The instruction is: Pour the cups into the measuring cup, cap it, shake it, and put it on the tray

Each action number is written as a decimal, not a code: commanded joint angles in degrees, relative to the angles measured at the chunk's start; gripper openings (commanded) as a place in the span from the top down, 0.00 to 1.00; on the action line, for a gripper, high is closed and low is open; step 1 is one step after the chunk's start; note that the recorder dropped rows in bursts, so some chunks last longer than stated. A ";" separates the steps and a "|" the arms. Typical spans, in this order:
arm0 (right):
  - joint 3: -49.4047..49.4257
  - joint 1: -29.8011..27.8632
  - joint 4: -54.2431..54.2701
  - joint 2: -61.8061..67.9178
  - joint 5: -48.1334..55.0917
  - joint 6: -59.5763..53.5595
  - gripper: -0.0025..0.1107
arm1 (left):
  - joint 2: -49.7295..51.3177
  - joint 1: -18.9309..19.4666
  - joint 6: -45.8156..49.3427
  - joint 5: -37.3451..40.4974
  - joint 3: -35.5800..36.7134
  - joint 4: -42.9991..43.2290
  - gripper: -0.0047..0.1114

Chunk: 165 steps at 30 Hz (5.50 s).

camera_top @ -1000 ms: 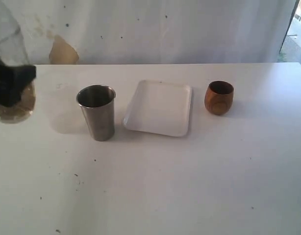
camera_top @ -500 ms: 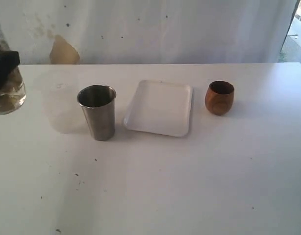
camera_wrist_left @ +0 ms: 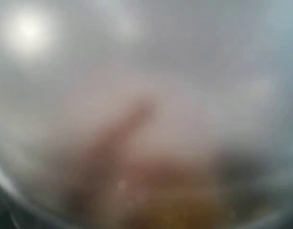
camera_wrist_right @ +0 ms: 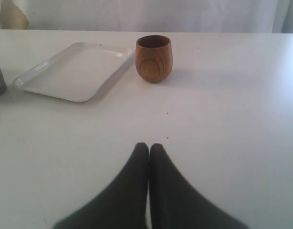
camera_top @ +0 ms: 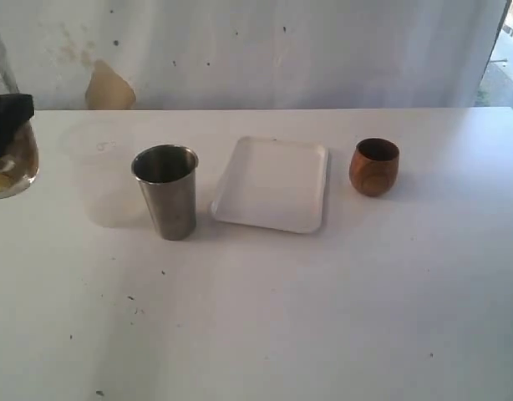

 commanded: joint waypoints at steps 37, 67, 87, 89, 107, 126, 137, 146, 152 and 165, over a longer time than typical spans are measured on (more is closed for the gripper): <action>0.25 -0.30 -0.23 -0.35 -0.28 0.20 0.98 | 26.96 13.97 47.78 -9.41 -15.35 -1.62 0.96; 0.25 -0.30 -0.23 -0.35 -0.28 2.77 0.98 | 38.56 13.97 93.71 -9.45 -25.18 -1.62 0.96; 0.25 -0.30 -0.23 -0.35 -0.28 2.77 0.98 | 38.56 13.97 108.49 -15.51 -25.18 -8.40 0.96; 0.25 -0.30 -0.23 -0.35 -0.28 2.77 0.98 | 38.56 13.97 111.23 -17.32 -25.18 -11.90 0.96; 0.25 -0.30 -0.23 -0.35 -0.17 2.75 0.98 | 38.56 13.86 121.36 -16.46 -28.14 -14.17 0.96; 0.25 -0.30 -0.14 -0.35 -0.28 2.75 0.98 | 38.56 13.86 123.12 -17.78 -28.14 -14.02 0.96; 0.25 -0.30 -0.25 -0.35 -0.28 2.75 0.98 | 38.56 13.86 129.52 -18.26 -28.14 -13.77 0.96; 0.25 -0.30 -0.25 -0.35 -0.28 2.75 0.98 | 38.56 13.86 129.24 -19.04 -28.14 -13.77 0.96; 0.25 -0.30 -0.25 -0.35 -0.28 2.75 0.98 | 39.36 13.64 129.06 -19.05 -28.65 -13.77 0.96; 0.25 -0.30 -0.38 -0.35 -0.17 2.75 0.98 | 42.52 12.44 129.95 -21.96 -29.82 -13.77 0.96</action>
